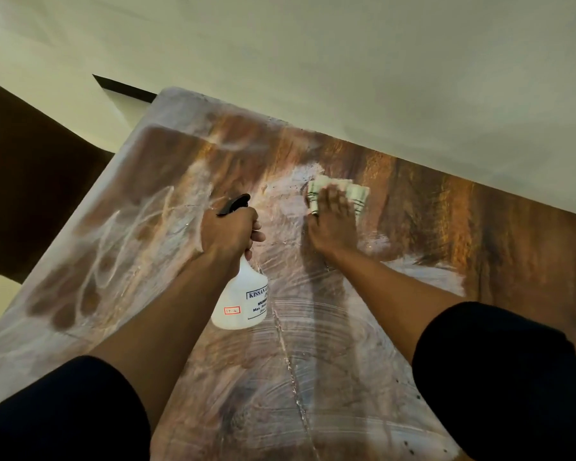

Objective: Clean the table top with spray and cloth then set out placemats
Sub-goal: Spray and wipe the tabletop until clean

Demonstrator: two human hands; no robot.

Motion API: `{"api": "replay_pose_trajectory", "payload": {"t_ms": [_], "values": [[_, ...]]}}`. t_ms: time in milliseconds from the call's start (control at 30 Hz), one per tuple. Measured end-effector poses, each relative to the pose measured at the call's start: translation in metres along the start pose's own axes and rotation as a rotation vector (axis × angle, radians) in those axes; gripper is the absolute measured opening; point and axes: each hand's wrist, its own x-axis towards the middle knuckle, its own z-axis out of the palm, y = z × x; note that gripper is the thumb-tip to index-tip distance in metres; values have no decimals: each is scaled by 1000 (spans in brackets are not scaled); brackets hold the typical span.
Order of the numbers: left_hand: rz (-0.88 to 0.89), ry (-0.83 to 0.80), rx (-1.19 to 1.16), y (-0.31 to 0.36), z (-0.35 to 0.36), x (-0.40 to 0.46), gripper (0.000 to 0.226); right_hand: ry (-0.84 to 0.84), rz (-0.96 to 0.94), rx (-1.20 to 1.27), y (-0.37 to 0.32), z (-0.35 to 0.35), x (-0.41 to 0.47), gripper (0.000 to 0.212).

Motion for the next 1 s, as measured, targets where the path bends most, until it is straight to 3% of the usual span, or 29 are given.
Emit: {"api": "replay_pose_trajectory", "payload": {"t_ms": [167, 300, 367, 533, 700, 833, 1000], "values": [[21, 23, 22, 4, -15, 19, 14, -117, -440, -91, -82, 35, -15, 69], [4, 31, 43, 7, -19, 31, 15, -171, -584, -114, -72, 31, -5, 78], [2, 1, 34, 9, -19, 35, 14, -173, -550, -114, -55, 18, 8, 79], [15, -35, 33, 14, -16, 43, 14, -32, -100, 15, -1, -19, 42, 69], [19, -62, 50, 16, -21, 55, 16, -33, 196, 48, 33, -34, 62, 68], [2, -48, 37, 18, -27, 67, 16, 4, 204, 57, -7, -22, 66, 73], [0, 28, -9, 18, -31, 81, 15, -28, -87, -35, -89, 11, 69, 76]]}}
